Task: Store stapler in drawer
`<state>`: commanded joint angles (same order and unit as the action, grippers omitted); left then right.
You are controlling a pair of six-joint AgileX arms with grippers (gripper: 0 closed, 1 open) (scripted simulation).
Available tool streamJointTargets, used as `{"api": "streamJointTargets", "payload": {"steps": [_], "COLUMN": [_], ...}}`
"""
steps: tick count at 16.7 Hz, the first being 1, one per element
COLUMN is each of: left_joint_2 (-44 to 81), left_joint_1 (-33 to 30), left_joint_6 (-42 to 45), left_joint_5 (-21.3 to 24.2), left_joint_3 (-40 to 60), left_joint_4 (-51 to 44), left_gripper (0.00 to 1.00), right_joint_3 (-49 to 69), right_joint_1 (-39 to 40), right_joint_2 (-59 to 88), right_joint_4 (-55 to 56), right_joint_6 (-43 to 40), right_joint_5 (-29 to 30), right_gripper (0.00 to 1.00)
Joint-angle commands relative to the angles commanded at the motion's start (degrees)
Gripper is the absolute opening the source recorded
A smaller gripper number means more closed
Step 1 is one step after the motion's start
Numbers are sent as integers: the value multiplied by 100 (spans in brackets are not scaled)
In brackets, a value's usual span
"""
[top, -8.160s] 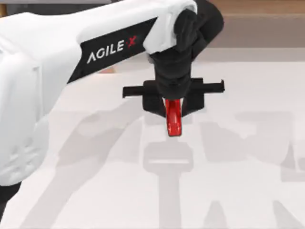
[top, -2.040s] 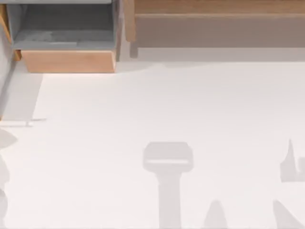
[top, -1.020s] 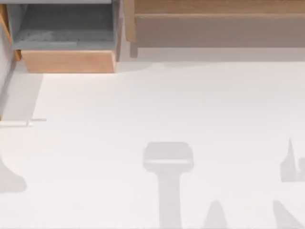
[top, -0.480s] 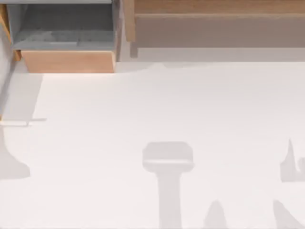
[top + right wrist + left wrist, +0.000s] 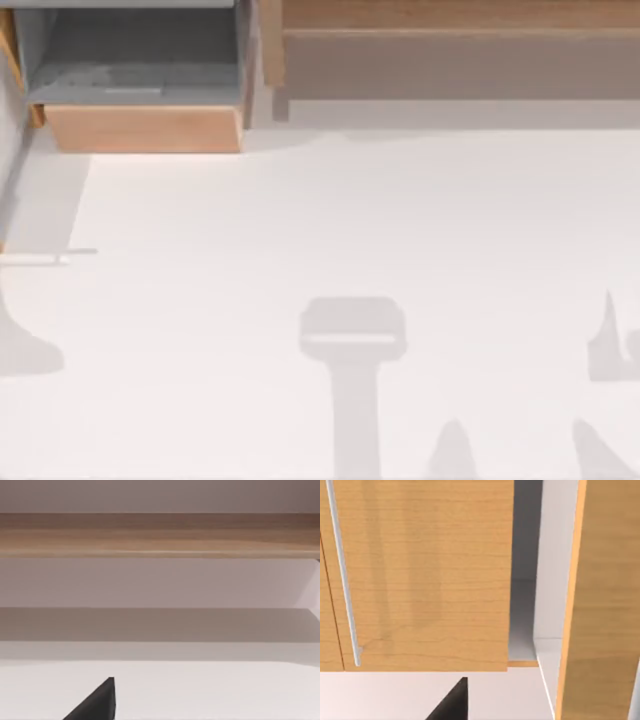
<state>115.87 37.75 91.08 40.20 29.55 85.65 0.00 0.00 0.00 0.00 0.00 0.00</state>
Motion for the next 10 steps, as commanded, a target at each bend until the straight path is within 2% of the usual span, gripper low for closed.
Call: {"api": "streamJointTargets", "payload": {"steps": [8, 10], "left_joint_2": [0, 0], "left_joint_1": [0, 0], "left_joint_6": [0, 0], "left_joint_5": [0, 0], "left_joint_3": [0, 0], "left_joint_4": [0, 0], "left_gripper": [2, 0], "right_joint_3": [0, 0], "right_joint_1": [0, 0], "right_joint_2": [0, 0], "right_joint_4": [0, 0], "right_joint_6": [0, 0], "right_joint_5": [0, 0], "right_gripper": [100, 100]}}
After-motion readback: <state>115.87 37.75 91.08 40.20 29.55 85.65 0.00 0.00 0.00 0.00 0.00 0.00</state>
